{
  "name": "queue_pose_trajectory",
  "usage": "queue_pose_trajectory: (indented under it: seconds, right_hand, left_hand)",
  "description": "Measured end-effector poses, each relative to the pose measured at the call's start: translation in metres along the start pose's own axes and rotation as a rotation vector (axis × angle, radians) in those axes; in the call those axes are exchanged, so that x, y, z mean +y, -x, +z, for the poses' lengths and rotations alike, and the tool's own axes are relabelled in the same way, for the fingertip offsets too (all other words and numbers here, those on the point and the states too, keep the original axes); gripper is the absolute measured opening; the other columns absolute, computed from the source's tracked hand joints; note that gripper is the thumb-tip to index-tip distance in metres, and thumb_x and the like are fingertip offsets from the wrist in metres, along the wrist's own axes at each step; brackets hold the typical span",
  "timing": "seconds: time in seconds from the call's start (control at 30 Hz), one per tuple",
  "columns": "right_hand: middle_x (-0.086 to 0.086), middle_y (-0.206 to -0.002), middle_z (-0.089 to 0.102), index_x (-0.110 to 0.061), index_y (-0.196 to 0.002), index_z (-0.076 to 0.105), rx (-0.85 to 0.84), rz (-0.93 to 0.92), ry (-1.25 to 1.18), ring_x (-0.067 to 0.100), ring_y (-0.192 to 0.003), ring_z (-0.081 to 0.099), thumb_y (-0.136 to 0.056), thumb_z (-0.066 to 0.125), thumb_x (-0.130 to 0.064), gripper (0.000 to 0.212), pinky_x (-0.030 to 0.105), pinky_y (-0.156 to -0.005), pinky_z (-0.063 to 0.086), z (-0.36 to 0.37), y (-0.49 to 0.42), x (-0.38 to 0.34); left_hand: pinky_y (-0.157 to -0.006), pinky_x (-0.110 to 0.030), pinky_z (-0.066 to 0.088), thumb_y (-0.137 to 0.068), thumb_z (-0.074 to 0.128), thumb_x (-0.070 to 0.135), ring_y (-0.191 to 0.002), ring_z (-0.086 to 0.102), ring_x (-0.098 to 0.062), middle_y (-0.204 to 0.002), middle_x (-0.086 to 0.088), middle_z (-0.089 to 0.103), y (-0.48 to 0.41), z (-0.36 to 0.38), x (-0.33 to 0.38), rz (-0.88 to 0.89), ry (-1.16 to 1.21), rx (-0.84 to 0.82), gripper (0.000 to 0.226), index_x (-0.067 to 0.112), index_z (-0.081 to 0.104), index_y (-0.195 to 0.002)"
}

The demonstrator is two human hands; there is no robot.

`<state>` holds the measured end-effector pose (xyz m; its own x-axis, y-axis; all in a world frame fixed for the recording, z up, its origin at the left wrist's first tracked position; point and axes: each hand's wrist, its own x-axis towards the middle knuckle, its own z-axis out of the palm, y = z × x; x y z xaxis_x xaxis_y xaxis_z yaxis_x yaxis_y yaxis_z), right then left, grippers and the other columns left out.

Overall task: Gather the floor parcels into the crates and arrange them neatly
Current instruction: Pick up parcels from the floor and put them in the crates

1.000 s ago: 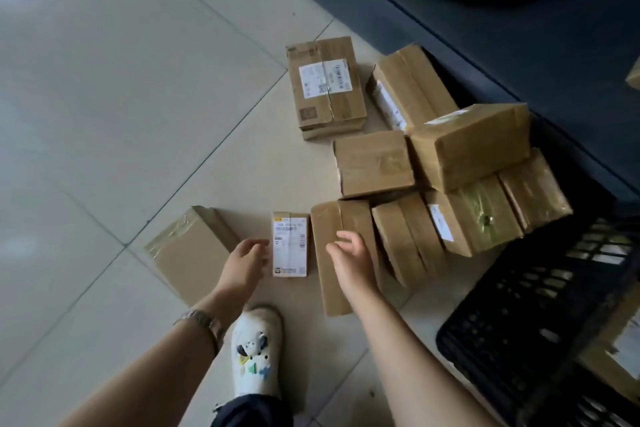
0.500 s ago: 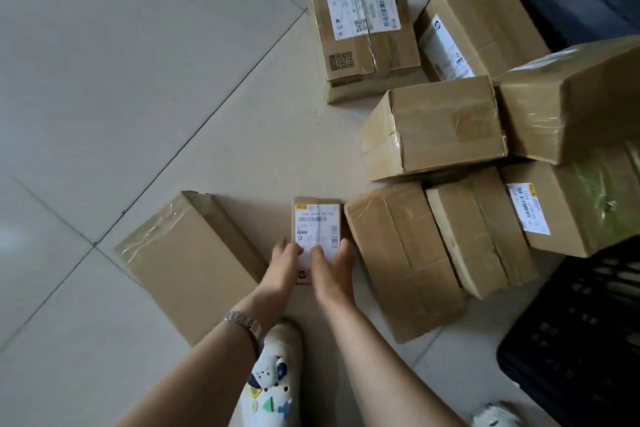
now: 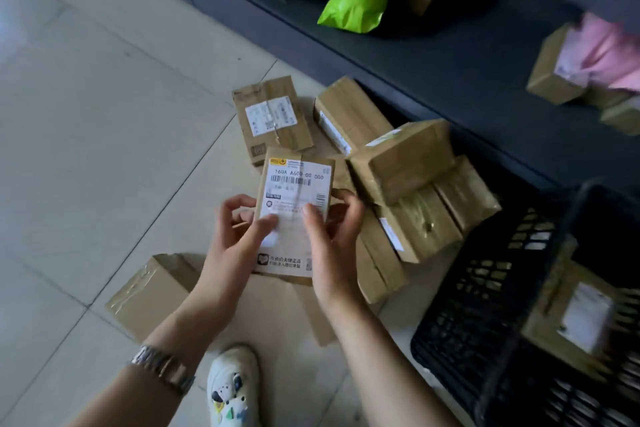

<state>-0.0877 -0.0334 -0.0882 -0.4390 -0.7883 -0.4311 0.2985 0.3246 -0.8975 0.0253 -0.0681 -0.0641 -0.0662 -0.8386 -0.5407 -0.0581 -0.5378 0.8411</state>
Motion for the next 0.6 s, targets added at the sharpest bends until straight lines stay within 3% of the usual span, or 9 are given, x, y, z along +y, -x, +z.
queue_pose_trajectory:
  seconds: [0.13, 0.23, 0.3, 0.43, 0.53, 0.6]
  right_hand:
    - [-0.002, -0.123, 0.064, -0.035, -0.13, 0.041, 0.092, -0.073, -0.094, 0.006, -0.102, 0.067, -0.084, 0.061, -0.032, 0.051, 0.02, -0.076, 0.053, -0.097, 0.004, -0.078]
    - [0.001, -0.126, 0.062, -0.025, -0.139, 0.039, 0.279, -0.06, -0.059, 0.011, -0.107, 0.066, -0.087, 0.064, -0.03, 0.058, 0.024, -0.079, 0.056, -0.193, 0.02, -0.117]
    - [-0.002, -0.119, 0.063, -0.023, -0.138, 0.04, 0.398, -0.044, -0.006, 0.006, -0.098, 0.067, -0.095, 0.064, -0.021, 0.048, 0.019, -0.072, 0.055, -0.262, 0.038, -0.13]
    - [-0.003, -0.108, 0.063, -0.024, -0.138, 0.038, 0.508, 0.069, 0.093, -0.005, -0.07, 0.067, -0.098, 0.057, -0.014, 0.045, 0.012, -0.054, 0.05, -0.376, 0.07, -0.134]
    - [-0.011, -0.103, 0.059, -0.031, -0.133, 0.035, 0.52, 0.14, 0.136, -0.012, -0.066, 0.065, -0.099, 0.055, -0.014, 0.043, 0.009, -0.051, 0.048, -0.426, 0.083, -0.119]
    - [-0.01, -0.107, 0.06, -0.03, -0.137, 0.036, 0.505, 0.189, 0.156, -0.01, -0.074, 0.066, -0.101, 0.053, -0.018, 0.042, 0.01, -0.055, 0.05, -0.445, 0.086, -0.101]
  left_hand:
    - [-0.062, -0.023, 0.052, -0.075, 0.068, 0.028, -0.082, 0.061, -0.008, -0.092, 0.001, 0.054, 0.04, 0.104, 0.057, 0.165, -0.061, -0.202, 0.027, 0.029, 0.05, -0.095]
    - [-0.08, -0.04, 0.057, -0.071, 0.067, 0.04, -0.104, 0.059, -0.024, -0.115, -0.012, 0.046, 0.082, 0.193, 0.059, 0.156, -0.147, -0.341, 0.03, 0.042, 0.053, -0.096]
    - [-0.087, -0.043, 0.056, -0.071, 0.066, 0.041, -0.109, 0.058, -0.027, -0.12, -0.013, 0.046, 0.114, 0.251, 0.039, 0.104, -0.15, -0.432, 0.031, 0.044, 0.054, -0.1]
    - [-0.084, -0.021, 0.054, -0.08, 0.067, 0.031, -0.108, 0.056, -0.016, -0.117, -0.008, 0.045, 0.168, 0.346, -0.009, -0.013, -0.161, -0.526, 0.029, 0.037, 0.054, -0.105]
    - [-0.081, -0.019, 0.054, -0.082, 0.065, 0.026, -0.105, 0.059, -0.011, -0.12, -0.007, 0.046, 0.19, 0.383, -0.044, -0.108, -0.162, -0.525, 0.03, 0.036, 0.052, -0.108]
    - [-0.08, -0.021, 0.055, -0.082, 0.063, 0.025, -0.105, 0.062, -0.011, -0.123, -0.008, 0.052, 0.195, 0.392, -0.063, -0.151, -0.197, -0.546, 0.031, 0.033, 0.054, -0.111]
